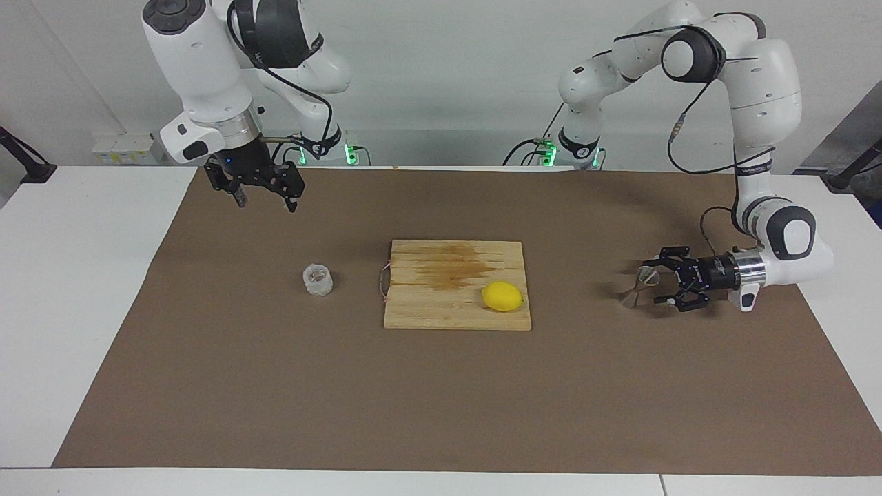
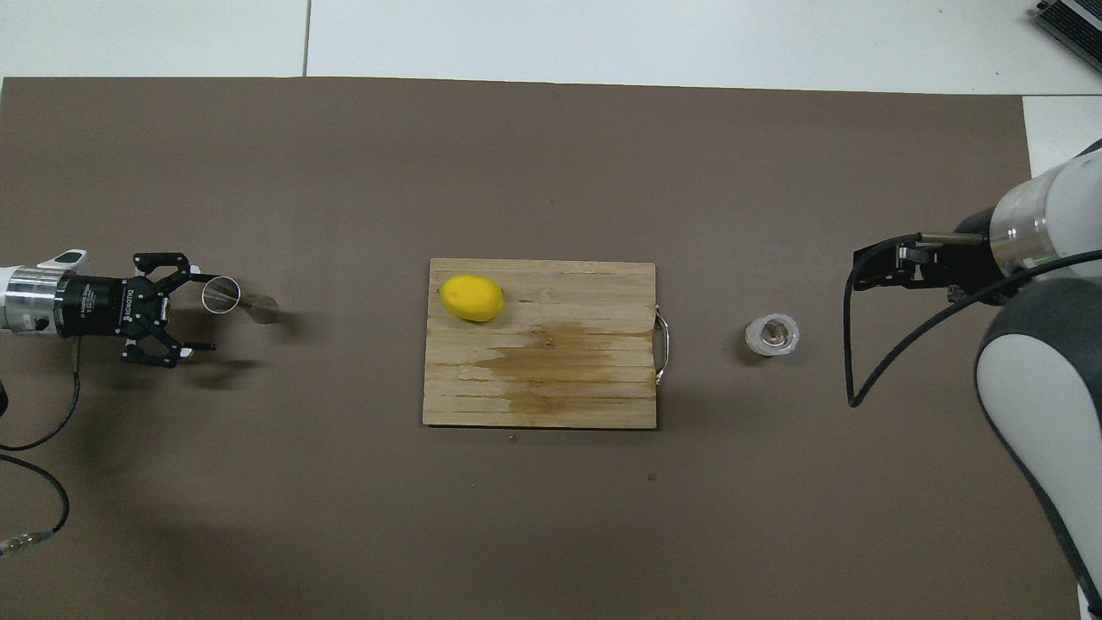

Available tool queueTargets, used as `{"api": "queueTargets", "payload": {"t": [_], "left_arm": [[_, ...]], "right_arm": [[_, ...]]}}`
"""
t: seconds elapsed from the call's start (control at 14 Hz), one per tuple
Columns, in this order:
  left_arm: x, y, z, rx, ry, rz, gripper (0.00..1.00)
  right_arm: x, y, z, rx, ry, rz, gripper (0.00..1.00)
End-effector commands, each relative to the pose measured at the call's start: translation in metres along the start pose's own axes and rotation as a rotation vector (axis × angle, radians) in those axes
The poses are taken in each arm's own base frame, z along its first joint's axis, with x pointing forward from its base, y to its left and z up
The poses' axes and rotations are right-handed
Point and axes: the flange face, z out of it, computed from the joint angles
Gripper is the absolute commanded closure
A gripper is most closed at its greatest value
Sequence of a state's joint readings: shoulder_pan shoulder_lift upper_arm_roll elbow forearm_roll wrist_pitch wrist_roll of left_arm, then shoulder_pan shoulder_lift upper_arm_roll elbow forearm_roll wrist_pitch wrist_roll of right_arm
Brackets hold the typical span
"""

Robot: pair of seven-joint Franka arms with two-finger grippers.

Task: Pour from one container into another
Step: 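Reach the left gripper to the small metal cup and grasp it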

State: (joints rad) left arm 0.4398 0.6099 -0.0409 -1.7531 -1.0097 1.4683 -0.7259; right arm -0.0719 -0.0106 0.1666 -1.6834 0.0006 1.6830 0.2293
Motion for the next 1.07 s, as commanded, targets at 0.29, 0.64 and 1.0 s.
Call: {"api": "queueTargets", "payload": {"t": [0.29,0.64,1.0], "left_arm": [[-0.01,0.001,0.005,-0.011,-0.092,0.027,0.0],[-0.012,0.003,0.012,-0.007,-0.114,0.069,0.0],[-0.01,0.003,0.013,-0.012,-0.125,0.078,0.0]], "right_arm": [[-0.004,0.002,-0.001,0.0,0.003,0.016,0.0],[-0.004,0.002,-0.001,0.0,0.003,0.016,0.0],[-0.004,0.002,-0.001,0.0,0.003,0.016,0.0]]}}
